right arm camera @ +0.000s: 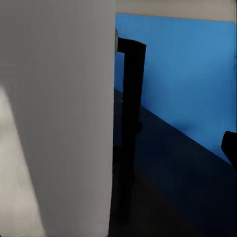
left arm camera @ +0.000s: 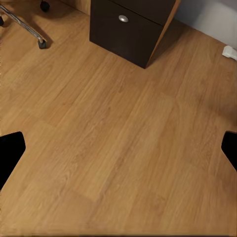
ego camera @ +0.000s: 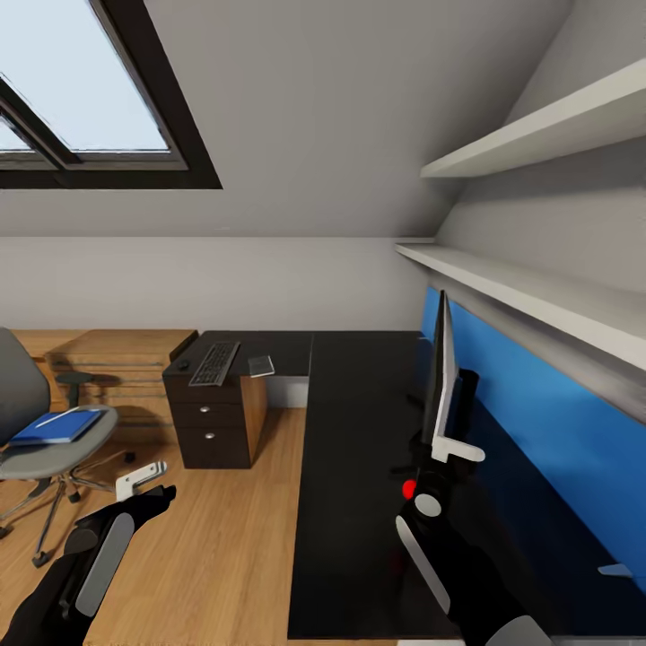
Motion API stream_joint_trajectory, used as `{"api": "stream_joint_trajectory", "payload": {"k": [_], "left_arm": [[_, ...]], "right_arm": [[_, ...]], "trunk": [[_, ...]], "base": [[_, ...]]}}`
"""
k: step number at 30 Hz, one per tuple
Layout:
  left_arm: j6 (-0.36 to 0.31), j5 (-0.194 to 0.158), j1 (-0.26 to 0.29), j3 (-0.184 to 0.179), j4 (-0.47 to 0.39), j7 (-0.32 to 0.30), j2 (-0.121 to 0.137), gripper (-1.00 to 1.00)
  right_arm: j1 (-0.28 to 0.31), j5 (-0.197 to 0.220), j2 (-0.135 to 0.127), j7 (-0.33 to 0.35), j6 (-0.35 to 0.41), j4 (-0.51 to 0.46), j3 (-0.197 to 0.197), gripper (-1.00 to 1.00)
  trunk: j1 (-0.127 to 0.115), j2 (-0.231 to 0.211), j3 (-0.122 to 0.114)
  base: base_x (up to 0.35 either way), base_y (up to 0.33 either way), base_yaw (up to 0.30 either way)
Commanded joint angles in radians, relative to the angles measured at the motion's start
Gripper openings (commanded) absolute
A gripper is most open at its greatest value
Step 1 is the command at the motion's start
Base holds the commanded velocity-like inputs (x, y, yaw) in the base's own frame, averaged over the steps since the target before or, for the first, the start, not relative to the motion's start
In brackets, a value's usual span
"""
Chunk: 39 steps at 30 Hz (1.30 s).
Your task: In the bedroom, organize the workspace by keeping the computer under the desk, ensuring the monitor is on the desk, placing the keyboard on the desk next to the monitor, placing the mouse on the desk next to the keyboard, moving the folder from the swivel chair onto the desk next to the mouse, stacking the notebook on top of the folder with the pen on top of the notebook, and positioning the swivel chair next to the desk.
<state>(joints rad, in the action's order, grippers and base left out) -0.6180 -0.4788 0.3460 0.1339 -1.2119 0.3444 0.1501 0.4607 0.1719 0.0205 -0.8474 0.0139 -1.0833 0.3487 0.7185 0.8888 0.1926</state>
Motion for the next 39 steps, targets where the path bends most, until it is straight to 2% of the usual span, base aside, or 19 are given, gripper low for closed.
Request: {"api": "stream_joint_trajectory", "payload": {"k": [1, 15, 39], "left_arm": [[-0.003, -0.011, 0.001, 0.000, -0.001, 0.008, 0.000, 1.00], [-0.003, -0.011, 0.001, 0.001, -0.002, 0.008, 0.000, 1.00], [-0.003, -0.011, 0.001, 0.001, -0.002, 0.008, 0.000, 1.00]], "right_arm": [[0.001, 0.006, -0.001, -0.006, 0.001, -0.001, 0.003, 1.00], [0.001, 0.006, -0.001, -0.004, 0.001, 0.000, 0.006, 1.00], [0.001, 0.006, -0.001, -0.003, 0.003, 0.000, 0.006, 1.00]], "trunk": [[0.000, 0.001, 0.002], [0.000, 0.001, 0.002], [0.000, 0.001, 0.002]], "base": [[-0.225, -0.072, 0.000], [-0.125, -0.055, 0.000], [-0.006, -0.100, 0.000]]}}
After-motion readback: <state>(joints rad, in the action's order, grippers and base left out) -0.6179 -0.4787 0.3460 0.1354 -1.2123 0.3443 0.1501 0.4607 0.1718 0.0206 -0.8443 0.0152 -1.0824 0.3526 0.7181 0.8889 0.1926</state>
